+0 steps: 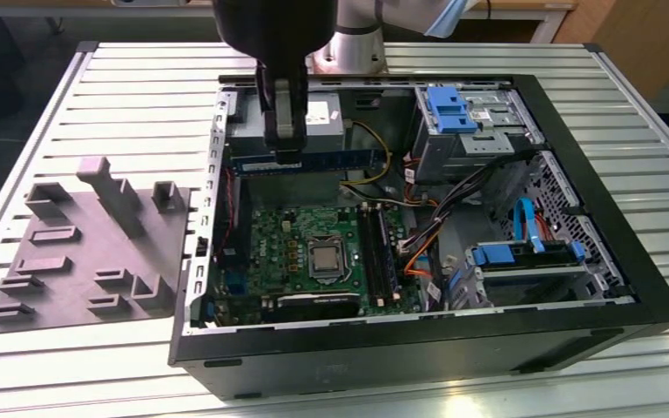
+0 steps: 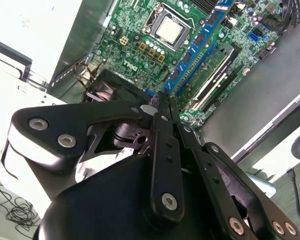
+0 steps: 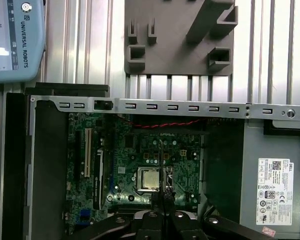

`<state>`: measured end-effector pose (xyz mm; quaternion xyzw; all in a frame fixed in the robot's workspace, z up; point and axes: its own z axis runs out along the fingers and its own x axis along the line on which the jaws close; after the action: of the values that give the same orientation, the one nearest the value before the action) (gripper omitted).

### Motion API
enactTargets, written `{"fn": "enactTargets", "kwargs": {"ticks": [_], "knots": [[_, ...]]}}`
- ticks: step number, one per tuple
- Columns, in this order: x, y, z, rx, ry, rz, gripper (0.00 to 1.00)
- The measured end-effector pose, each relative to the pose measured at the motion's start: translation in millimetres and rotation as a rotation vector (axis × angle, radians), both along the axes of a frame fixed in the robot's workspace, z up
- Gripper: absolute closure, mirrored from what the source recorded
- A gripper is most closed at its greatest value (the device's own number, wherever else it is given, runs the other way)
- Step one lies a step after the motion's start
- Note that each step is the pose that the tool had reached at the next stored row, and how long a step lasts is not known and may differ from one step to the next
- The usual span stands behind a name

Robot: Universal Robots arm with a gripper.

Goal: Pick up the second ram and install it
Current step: 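Pick up the second ram and move it above second insertion slot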

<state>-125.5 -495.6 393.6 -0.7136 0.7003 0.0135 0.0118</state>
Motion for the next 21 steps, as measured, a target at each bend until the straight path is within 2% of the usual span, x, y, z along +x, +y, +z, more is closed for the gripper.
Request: {"fn": "enactTargets", "kwargs": {"ticks": [21], "knots": [[5.1,3.0,-5.0,0.0000,-0.0001,0.000,0.89]]}}
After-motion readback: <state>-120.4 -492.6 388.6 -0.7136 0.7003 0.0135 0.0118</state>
